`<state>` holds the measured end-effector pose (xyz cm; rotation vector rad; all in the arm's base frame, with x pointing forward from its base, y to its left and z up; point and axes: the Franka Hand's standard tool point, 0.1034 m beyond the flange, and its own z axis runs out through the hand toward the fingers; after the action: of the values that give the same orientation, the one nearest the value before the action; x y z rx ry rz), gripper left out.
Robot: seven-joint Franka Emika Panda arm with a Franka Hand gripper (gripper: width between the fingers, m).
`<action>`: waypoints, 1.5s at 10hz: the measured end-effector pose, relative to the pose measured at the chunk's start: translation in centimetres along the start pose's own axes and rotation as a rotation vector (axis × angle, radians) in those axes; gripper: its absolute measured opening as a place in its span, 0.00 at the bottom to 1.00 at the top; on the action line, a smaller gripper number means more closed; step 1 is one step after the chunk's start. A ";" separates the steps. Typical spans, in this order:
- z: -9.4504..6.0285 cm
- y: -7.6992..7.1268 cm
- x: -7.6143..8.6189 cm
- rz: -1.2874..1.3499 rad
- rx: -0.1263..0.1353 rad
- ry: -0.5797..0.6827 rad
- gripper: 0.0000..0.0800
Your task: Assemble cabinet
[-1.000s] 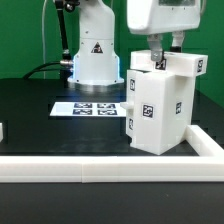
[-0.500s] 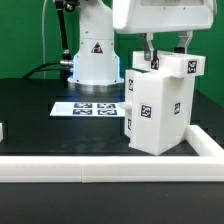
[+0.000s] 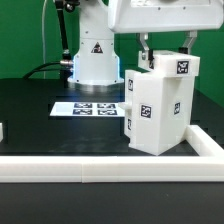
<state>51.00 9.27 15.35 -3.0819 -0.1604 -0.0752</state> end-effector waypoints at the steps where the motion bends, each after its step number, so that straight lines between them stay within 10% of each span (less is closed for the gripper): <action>1: 0.0 0.0 0.1 0.096 0.000 0.008 0.70; 15: -0.2 -0.5 -0.8 1.378 0.028 0.029 0.70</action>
Offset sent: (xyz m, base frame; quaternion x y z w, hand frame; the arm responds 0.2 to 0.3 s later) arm -0.0095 -0.0013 -0.0043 -0.0004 0.0374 0.2667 0.9631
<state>50.12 9.69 15.53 -2.4431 1.8104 -0.0428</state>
